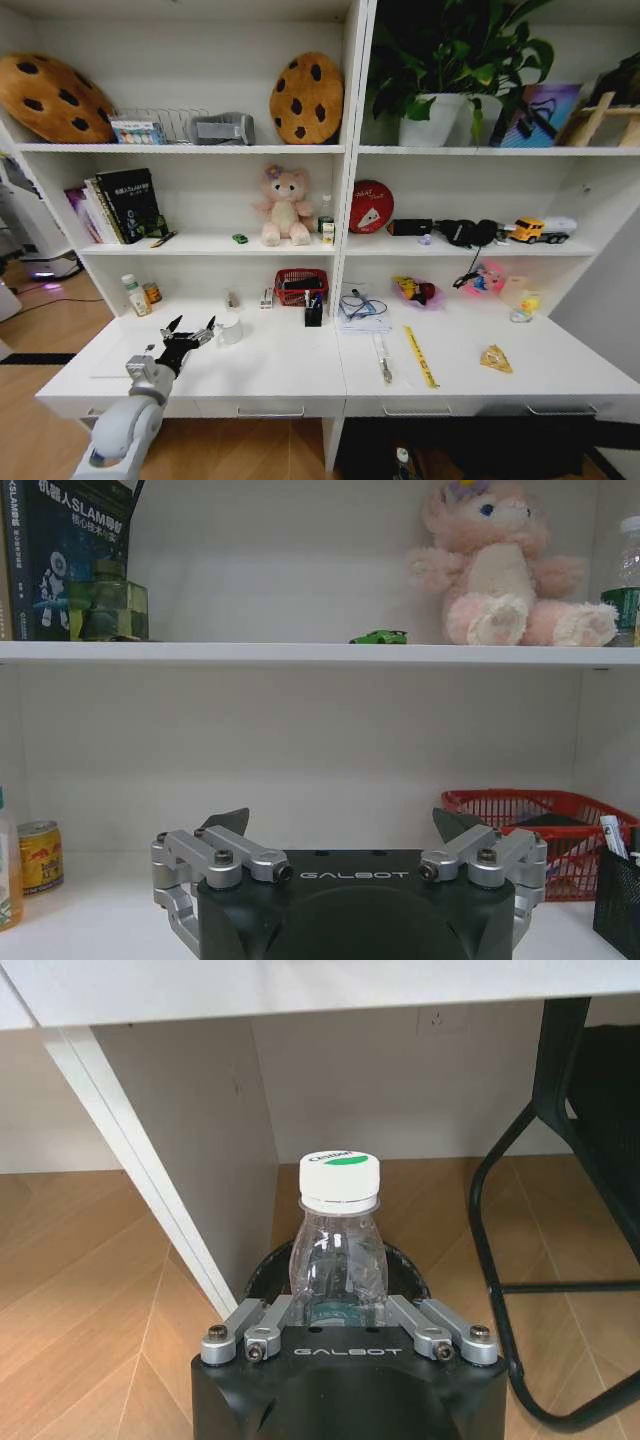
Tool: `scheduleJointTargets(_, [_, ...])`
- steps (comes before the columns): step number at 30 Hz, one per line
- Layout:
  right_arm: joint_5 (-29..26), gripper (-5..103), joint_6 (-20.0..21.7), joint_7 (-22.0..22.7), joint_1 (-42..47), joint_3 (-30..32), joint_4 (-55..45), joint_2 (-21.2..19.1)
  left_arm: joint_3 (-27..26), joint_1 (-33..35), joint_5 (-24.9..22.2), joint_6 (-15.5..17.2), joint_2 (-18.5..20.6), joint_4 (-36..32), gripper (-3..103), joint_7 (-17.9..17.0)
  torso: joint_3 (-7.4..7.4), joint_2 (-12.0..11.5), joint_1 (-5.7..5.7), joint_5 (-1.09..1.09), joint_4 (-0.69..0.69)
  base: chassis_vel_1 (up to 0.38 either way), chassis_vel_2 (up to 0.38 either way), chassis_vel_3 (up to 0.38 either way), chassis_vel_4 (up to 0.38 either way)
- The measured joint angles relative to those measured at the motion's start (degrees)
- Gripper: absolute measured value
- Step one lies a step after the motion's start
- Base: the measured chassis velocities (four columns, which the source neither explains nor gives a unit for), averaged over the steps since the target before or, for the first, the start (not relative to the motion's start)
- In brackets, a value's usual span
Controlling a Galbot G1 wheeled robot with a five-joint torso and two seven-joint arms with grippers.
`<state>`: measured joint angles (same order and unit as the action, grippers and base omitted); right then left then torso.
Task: Organize the objects on the table.
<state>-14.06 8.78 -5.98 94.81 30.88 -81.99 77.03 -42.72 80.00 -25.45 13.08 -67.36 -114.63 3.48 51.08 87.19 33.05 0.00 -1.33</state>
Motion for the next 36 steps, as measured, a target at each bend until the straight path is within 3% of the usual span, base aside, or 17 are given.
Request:
scheduleJointTargets(21, [1.3,26,-1.5,-1.2,-0.3,0.8,1.6,0.3,0.0,0.0,0.0,0.0,0.0,0.0,100,0.0,0.00,0.0,0.01,0.02,0.00,-0.064,-0.063,0.063,0.054])
scheduleJointTargets(29, [4.7,26,-3.9,-5.8,-9.2,0.8,12.3,1.5,0.0,0.0,0.0,0.0,0.0,0.0,100,0.0,0.00,0.0,0.00,0.00,0.03,-0.006,-0.012,0.008,0.006])
scheduleJointTargets(34, [9.2,26,-9.8,-9.0,-17.3,1.6,24.1,3.5,0.0,0.0,0.0,0.0,0.0,0.0,100,0.0,0.00,0.0,0.00,0.00,0.02,0.000,0.000,0.000,0.000])
scheduleJointTargets(36, [9.3,26,-10.1,-9.1,-18.0,1.6,25.0,3.7,0.0,0.0,0.0,0.0,0.0,0.0,100,0.0,0.00,0.0,0.00,0.00,0.01,0.000,0.000,0.000,0.000])
